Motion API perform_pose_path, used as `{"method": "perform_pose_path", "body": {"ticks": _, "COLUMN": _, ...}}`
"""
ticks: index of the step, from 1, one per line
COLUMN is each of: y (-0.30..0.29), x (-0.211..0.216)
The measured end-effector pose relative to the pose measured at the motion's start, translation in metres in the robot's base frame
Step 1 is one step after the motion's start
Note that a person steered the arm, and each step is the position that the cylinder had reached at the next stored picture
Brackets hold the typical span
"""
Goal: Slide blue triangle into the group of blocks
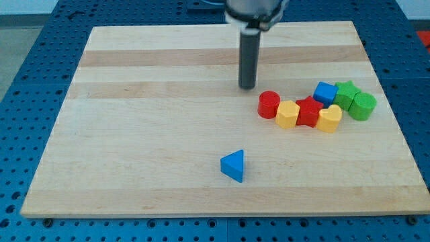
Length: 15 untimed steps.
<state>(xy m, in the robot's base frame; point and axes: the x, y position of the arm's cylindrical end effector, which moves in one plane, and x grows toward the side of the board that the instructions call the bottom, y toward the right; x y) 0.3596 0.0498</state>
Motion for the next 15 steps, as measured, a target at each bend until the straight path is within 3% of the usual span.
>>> {"method": "perform_pose_path", "body": {"ticks": 1, "y": -0.012, "x": 0.002}}
{"method": "perform_pose_path", "body": {"ticks": 3, "y": -0.086, "x": 0.145}}
{"method": "perform_pose_path", "body": {"ticks": 6, "y": -0.054, "x": 0.211}}
{"method": "perform_pose_path", "body": {"ticks": 8, "y": -0.007, "x": 0.202}}
{"method": "perform_pose_path", "body": {"ticks": 10, "y": 0.001, "x": 0.187}}
{"method": "perform_pose_path", "body": {"ticks": 13, "y": -0.025, "x": 0.259}}
{"method": "perform_pose_path", "body": {"ticks": 14, "y": -0.002, "x": 0.244}}
{"method": "perform_pose_path", "body": {"ticks": 15, "y": 0.015, "x": 0.196}}
